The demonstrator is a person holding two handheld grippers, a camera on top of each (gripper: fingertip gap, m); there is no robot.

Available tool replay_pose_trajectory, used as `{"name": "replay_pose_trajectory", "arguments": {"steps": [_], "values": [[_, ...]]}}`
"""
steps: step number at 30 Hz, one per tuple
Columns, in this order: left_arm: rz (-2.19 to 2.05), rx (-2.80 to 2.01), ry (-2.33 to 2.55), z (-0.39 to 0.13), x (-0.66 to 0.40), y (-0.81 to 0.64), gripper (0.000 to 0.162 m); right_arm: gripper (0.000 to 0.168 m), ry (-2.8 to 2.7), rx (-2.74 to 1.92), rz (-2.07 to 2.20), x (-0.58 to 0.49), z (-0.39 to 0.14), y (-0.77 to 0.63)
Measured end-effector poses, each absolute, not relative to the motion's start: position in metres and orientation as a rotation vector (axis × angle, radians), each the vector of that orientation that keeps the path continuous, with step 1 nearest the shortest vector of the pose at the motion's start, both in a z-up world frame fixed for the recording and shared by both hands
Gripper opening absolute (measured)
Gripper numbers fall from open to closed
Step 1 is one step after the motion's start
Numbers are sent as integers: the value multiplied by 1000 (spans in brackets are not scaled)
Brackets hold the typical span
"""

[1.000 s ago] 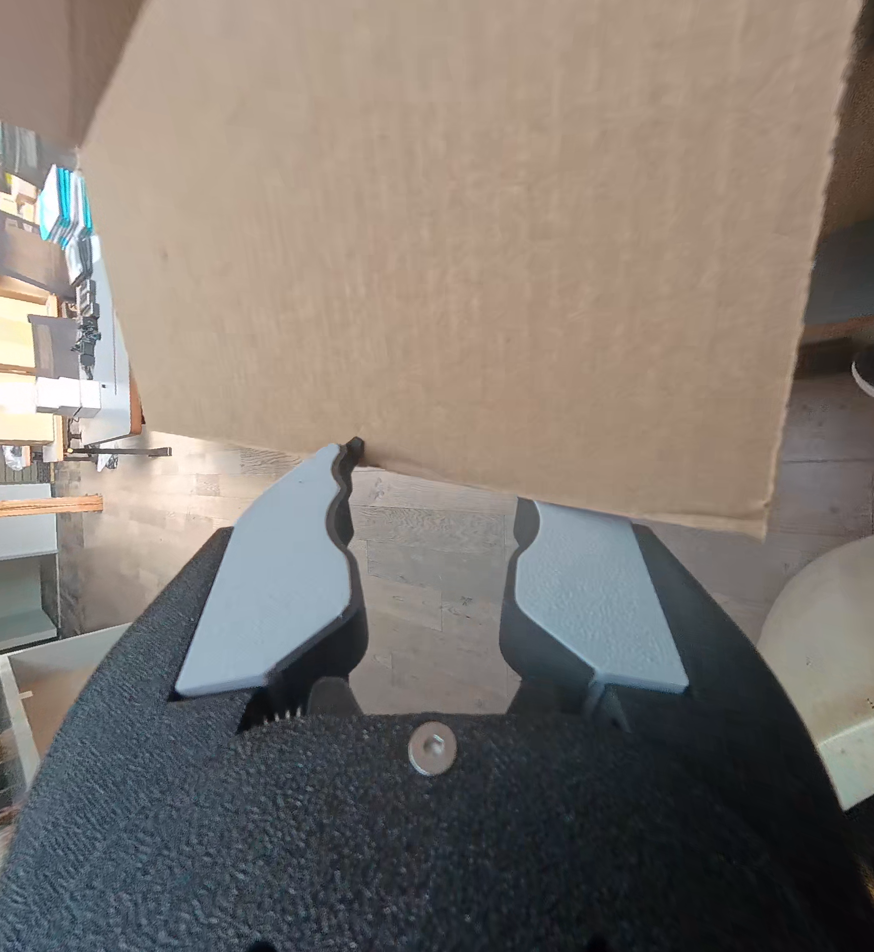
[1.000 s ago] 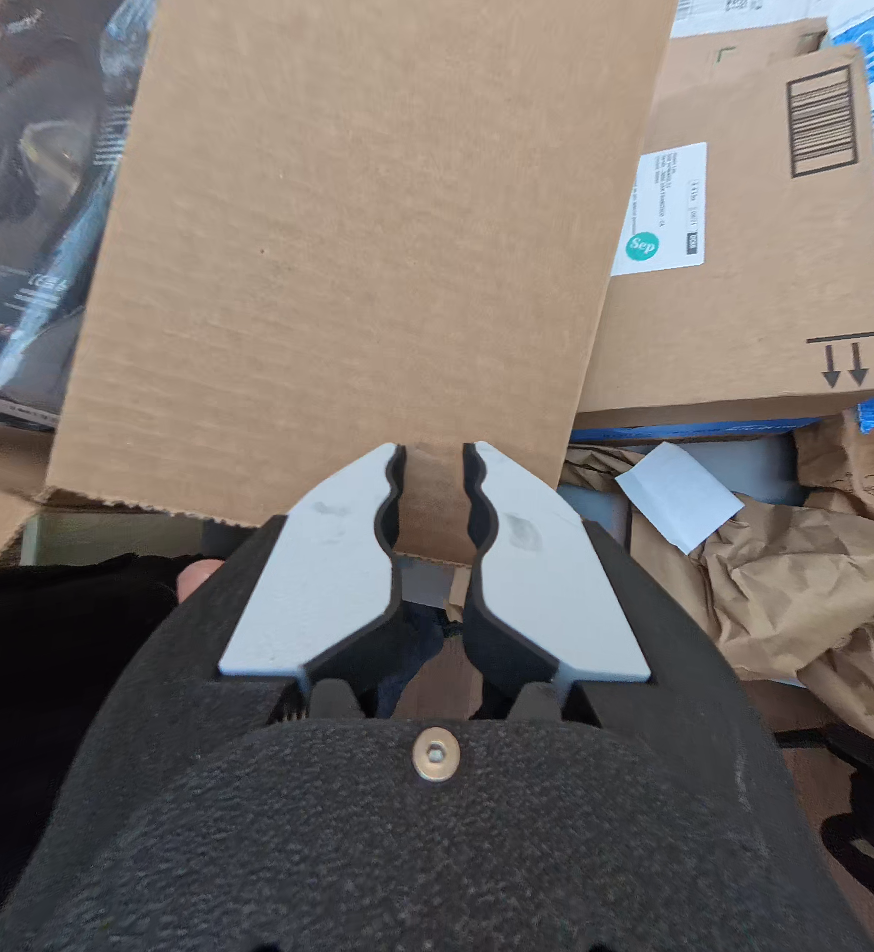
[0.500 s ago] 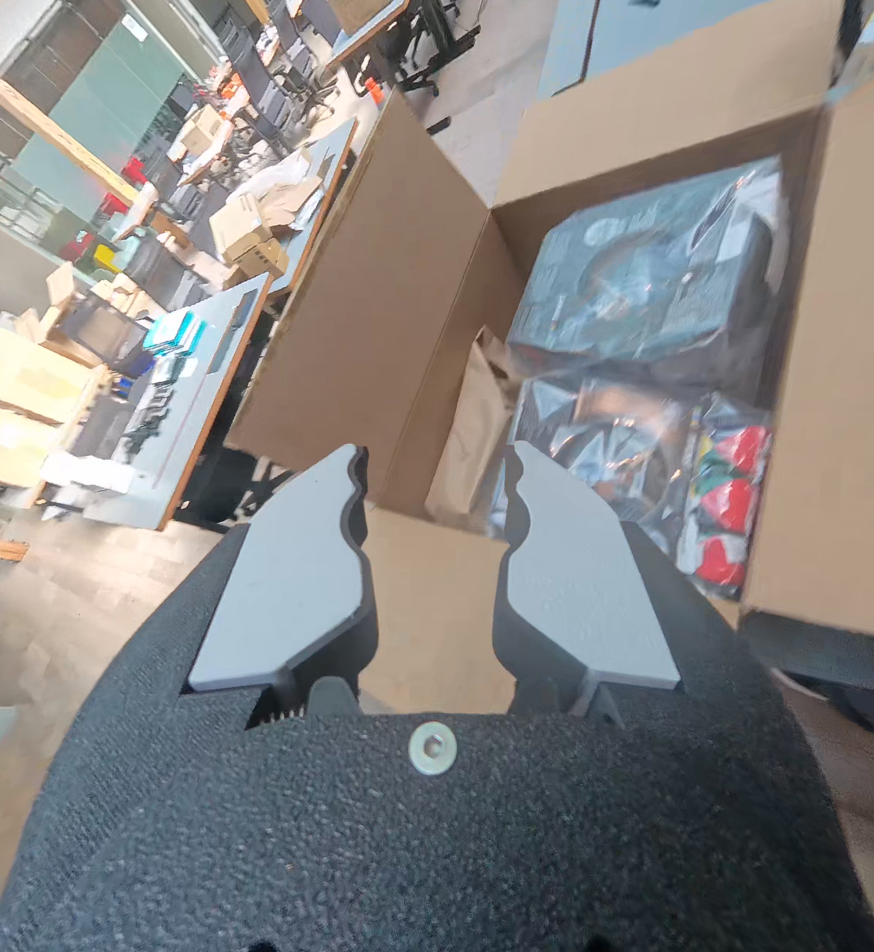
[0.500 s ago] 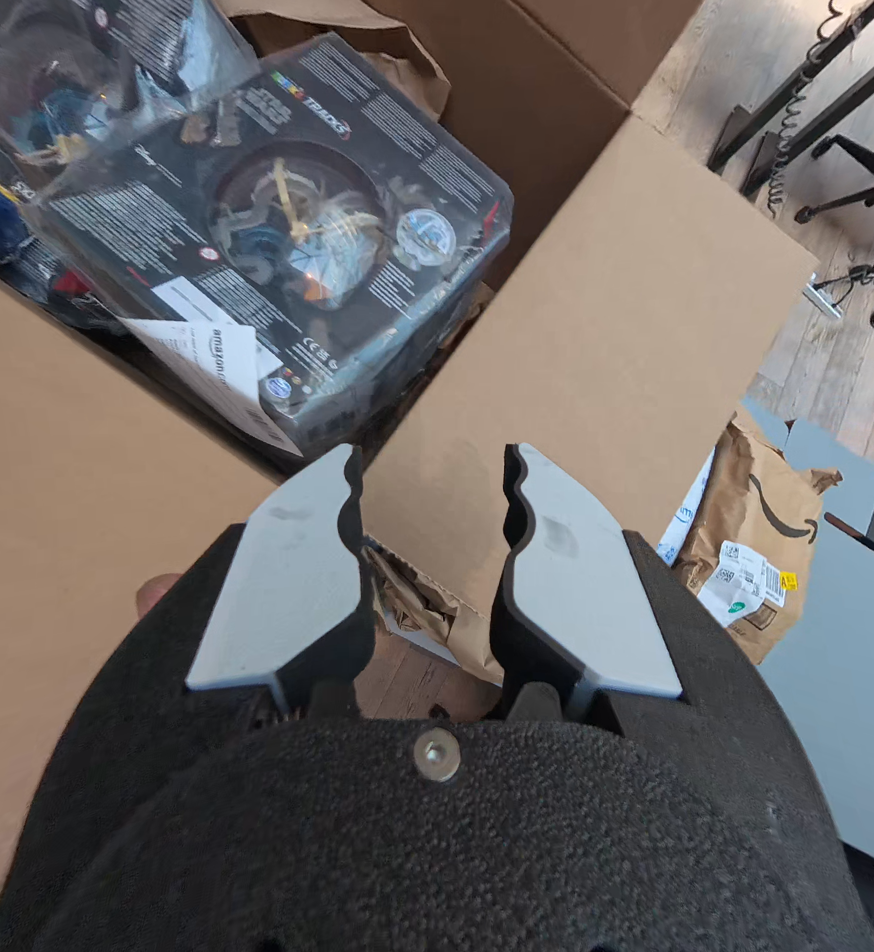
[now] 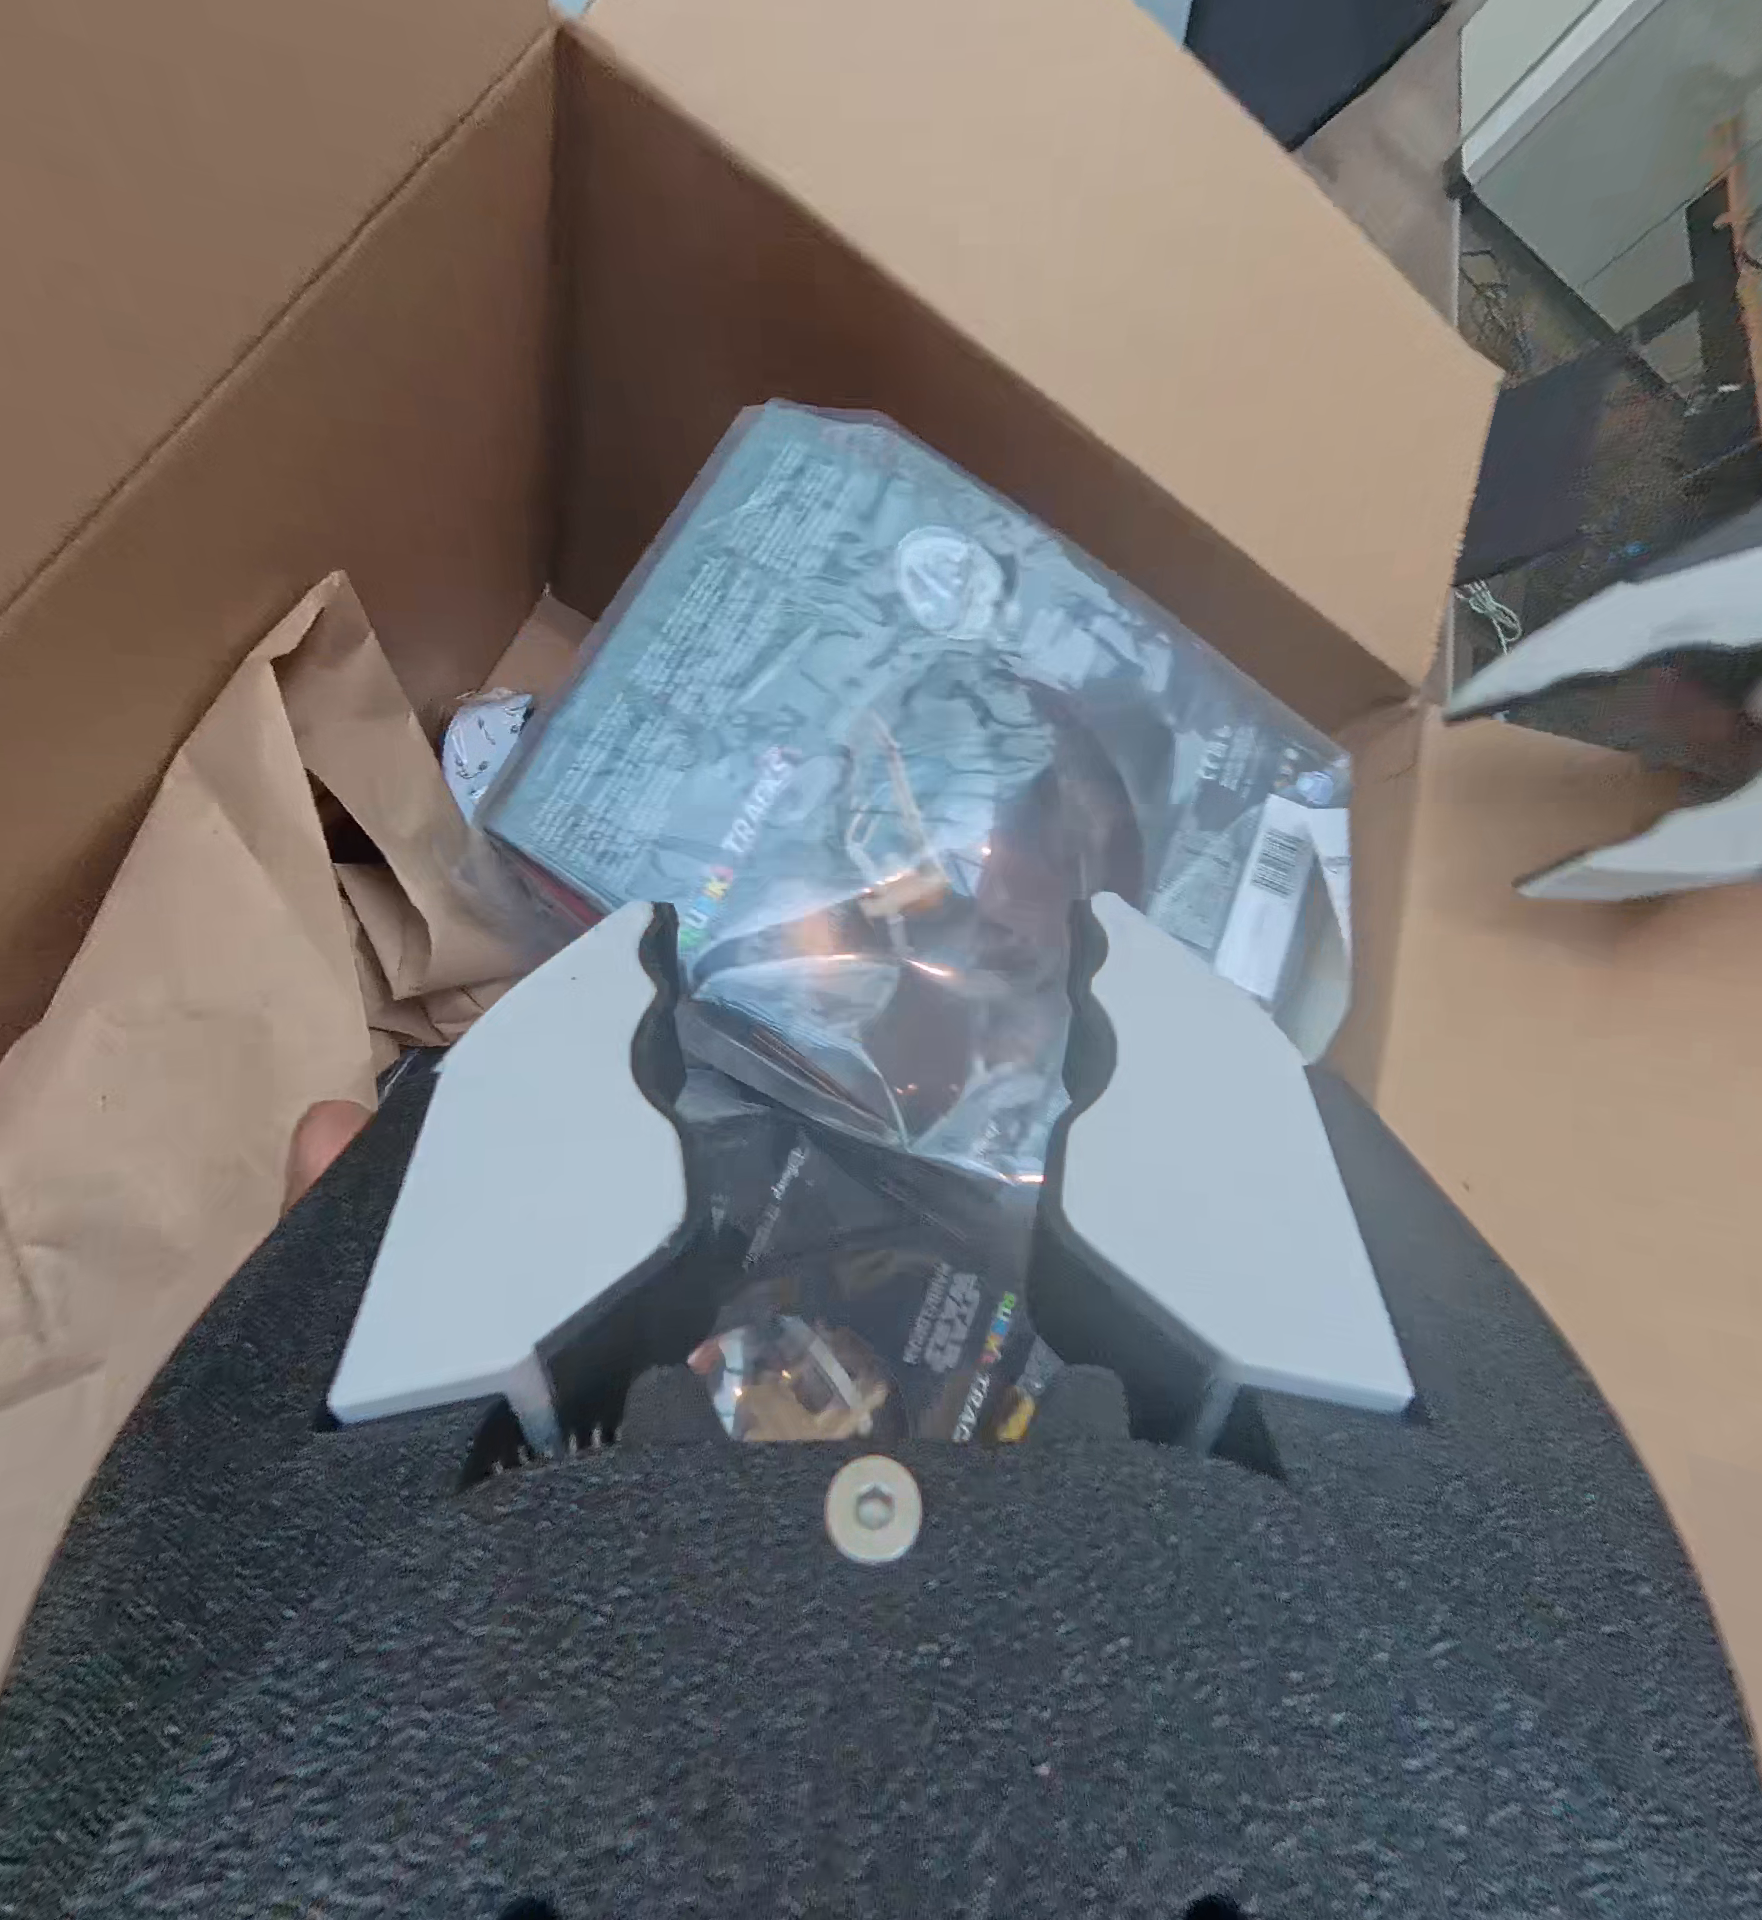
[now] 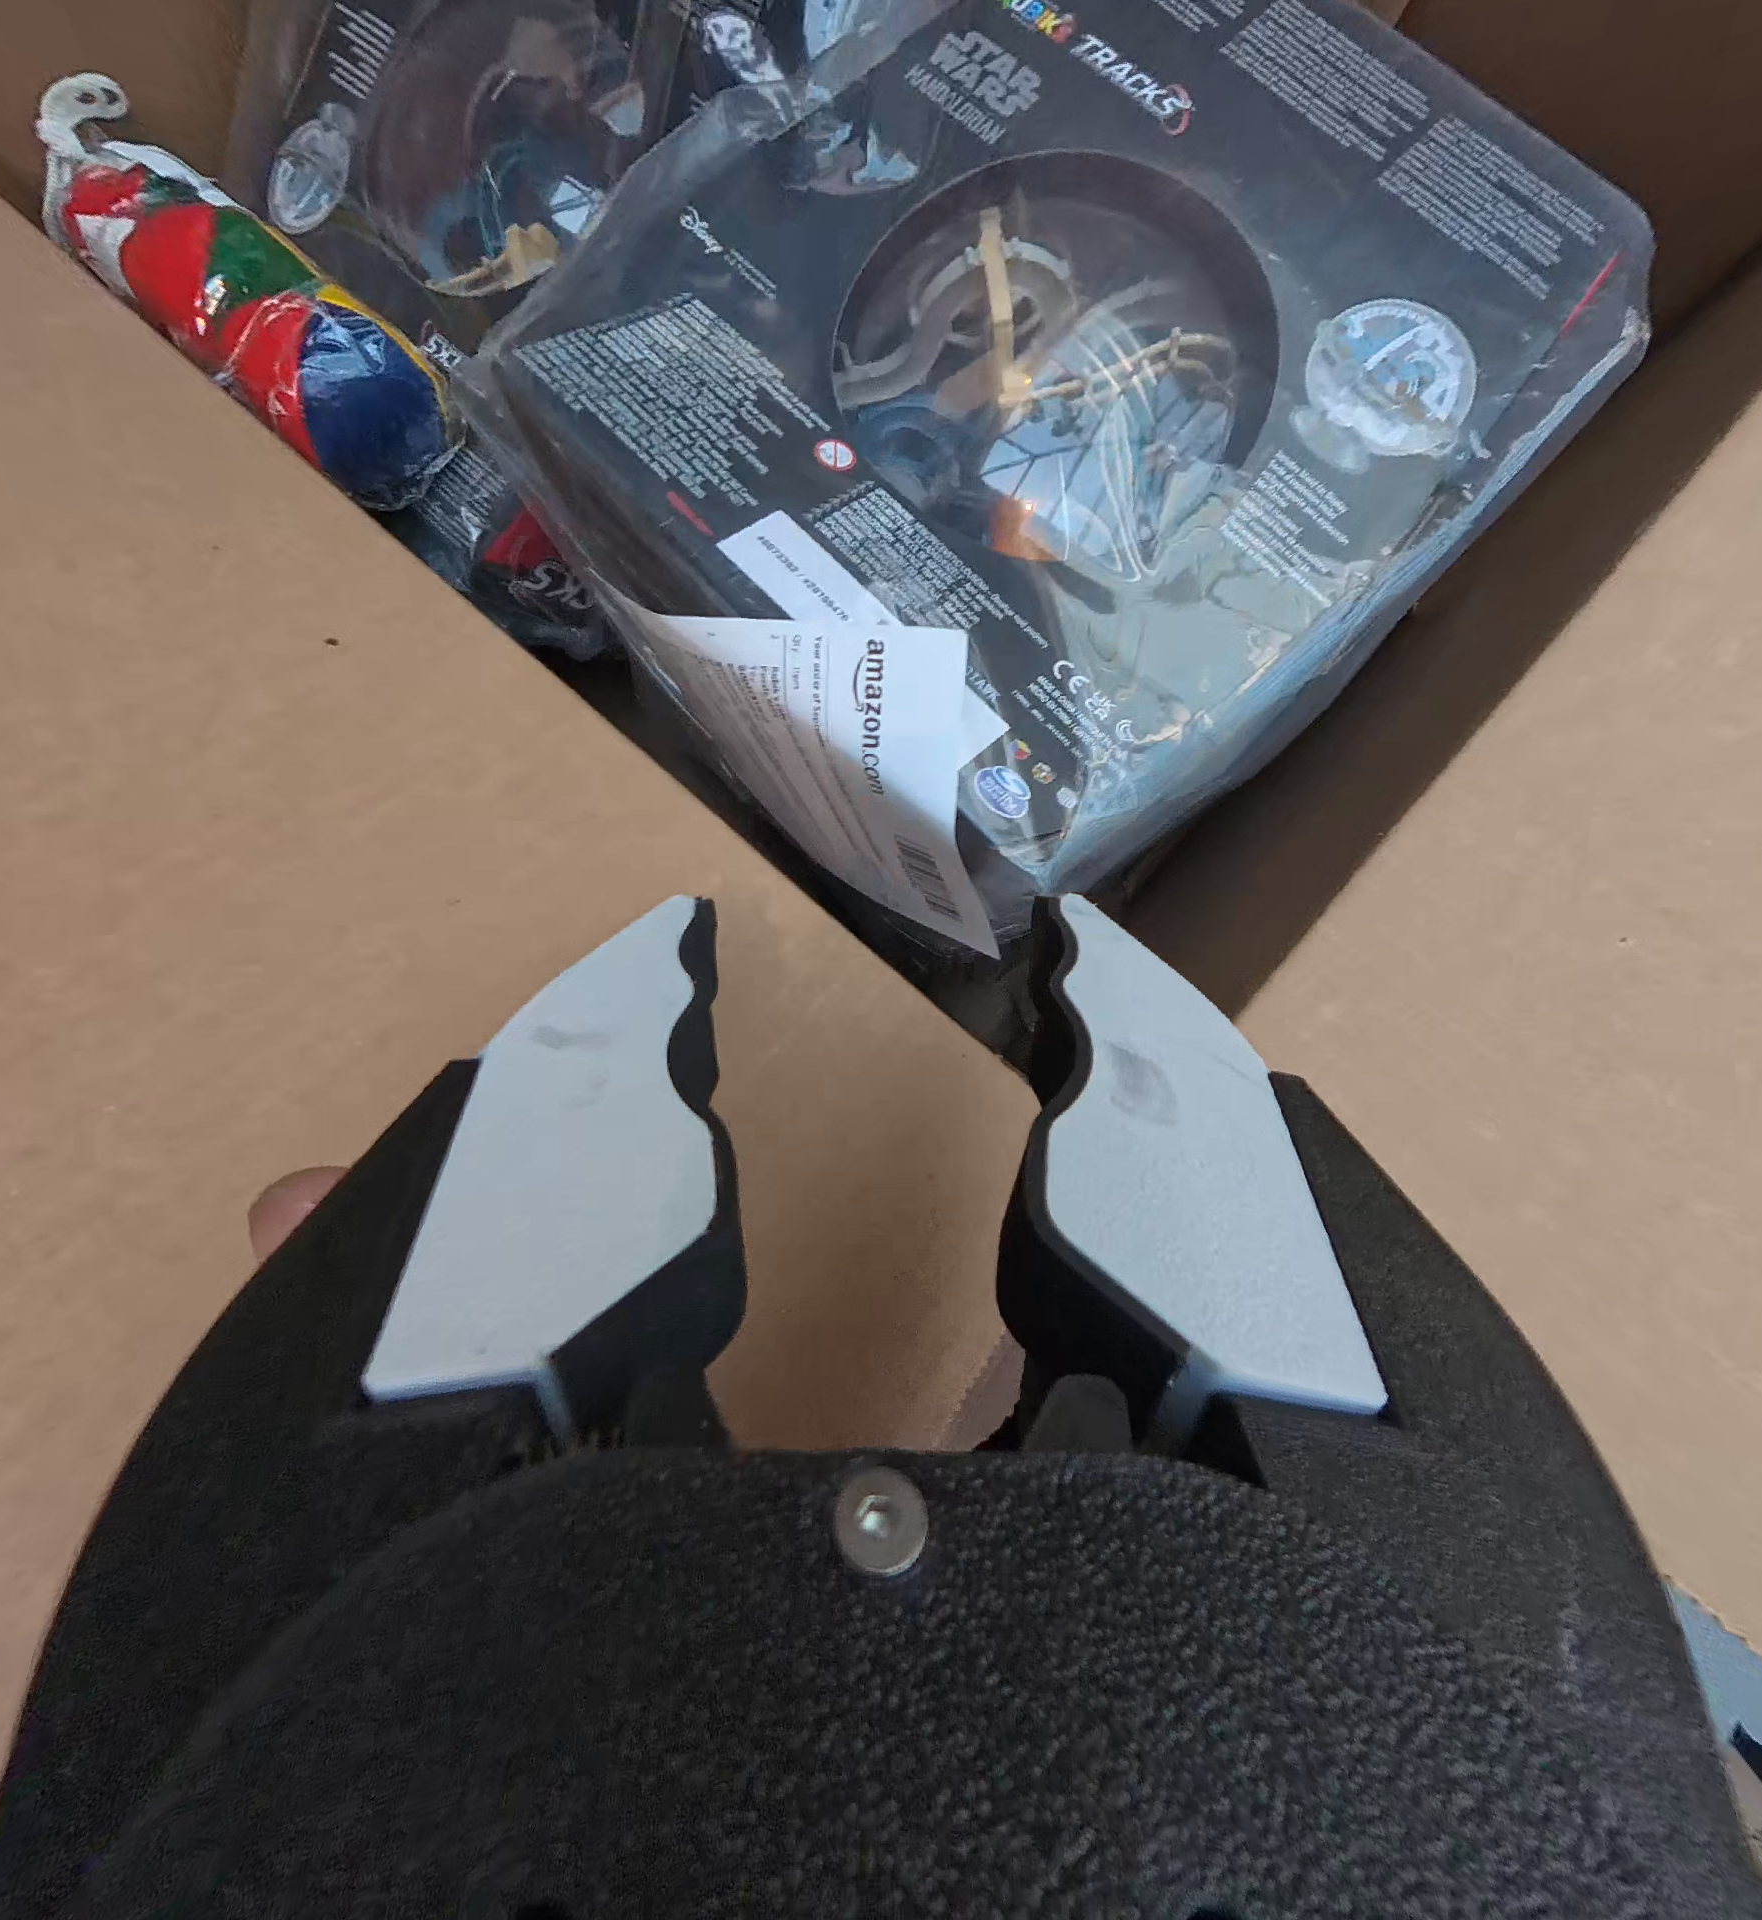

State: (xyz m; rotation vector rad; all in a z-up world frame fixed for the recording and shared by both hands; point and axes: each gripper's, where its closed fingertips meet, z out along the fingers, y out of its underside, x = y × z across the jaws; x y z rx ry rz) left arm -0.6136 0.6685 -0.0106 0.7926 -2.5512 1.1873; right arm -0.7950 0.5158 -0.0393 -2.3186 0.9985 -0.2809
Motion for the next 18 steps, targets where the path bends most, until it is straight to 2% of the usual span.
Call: {"name": "replay_pose_trajectory", "arguments": {"steps": [1,12,18], "values": [[1174,838,-2543,-23,-602,665,74,58,1002,-2303,-275,-799,-41,517],[1034,942,-2552,-99,-534,646,83,54,1048,-2195,-258,-821,-48,515],[930,722,-2494,-118,-541,634,85,54,1053,-2191,-241,-821,-50,516]]}}
